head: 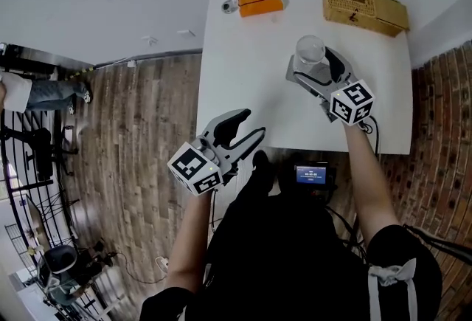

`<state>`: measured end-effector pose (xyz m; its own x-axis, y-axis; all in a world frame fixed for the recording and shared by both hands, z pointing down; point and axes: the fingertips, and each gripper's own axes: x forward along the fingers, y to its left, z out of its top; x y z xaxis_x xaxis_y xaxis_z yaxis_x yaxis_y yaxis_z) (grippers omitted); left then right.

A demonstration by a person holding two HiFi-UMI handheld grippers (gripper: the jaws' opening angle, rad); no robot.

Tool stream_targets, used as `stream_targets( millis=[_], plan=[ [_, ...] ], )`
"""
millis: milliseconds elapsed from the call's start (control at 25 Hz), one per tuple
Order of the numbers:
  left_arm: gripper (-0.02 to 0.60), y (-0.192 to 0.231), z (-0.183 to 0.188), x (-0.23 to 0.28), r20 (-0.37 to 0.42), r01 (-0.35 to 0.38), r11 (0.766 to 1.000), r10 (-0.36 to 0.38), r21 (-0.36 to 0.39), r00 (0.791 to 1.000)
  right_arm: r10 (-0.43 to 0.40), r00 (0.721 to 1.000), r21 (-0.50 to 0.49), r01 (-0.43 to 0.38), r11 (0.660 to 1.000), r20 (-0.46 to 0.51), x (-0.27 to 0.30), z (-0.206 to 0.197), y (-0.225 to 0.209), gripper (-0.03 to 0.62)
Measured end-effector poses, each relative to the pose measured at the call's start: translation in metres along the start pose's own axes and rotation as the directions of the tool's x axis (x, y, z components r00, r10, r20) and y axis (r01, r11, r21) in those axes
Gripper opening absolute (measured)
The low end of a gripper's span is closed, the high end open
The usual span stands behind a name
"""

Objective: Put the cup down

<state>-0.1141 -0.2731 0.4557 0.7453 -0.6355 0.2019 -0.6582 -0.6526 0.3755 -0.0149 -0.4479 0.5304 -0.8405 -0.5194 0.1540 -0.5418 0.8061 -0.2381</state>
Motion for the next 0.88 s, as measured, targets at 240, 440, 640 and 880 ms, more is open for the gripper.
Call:
stream_targets(
  millis=[240,440,640,880],
  plan=[
    [0.218,-0.003,0.002,0.002,0.016,0.045,0.999,-0.045,0.008,0.999,-0.04,0.999,0.039,0.04,0.998,-0.004,-0.05,-0.003,0.005,0.488],
    [0.215,-0.008,0.003,0.006,0.022,0.084,0.996,-0.085,0.018,0.996,-0.062,0.998,0.07,0.061,0.996,0.003,-0.081,0.006,0.016,0.488],
    [0.21,-0.018,0.004,0.006,0.025,0.127,0.991,-0.128,0.037,0.991,-0.035,0.999,0.063,0.036,0.997,-0.02,-0.093,0.017,0.05,0.478],
    [0.201,-0.028,0.009,0.007,0.058,0.182,0.983,-0.184,0.028,0.981,0.016,1.0,0.06,-0.017,0.998,0.008,-0.102,0.036,0.101,0.32]
  ],
)
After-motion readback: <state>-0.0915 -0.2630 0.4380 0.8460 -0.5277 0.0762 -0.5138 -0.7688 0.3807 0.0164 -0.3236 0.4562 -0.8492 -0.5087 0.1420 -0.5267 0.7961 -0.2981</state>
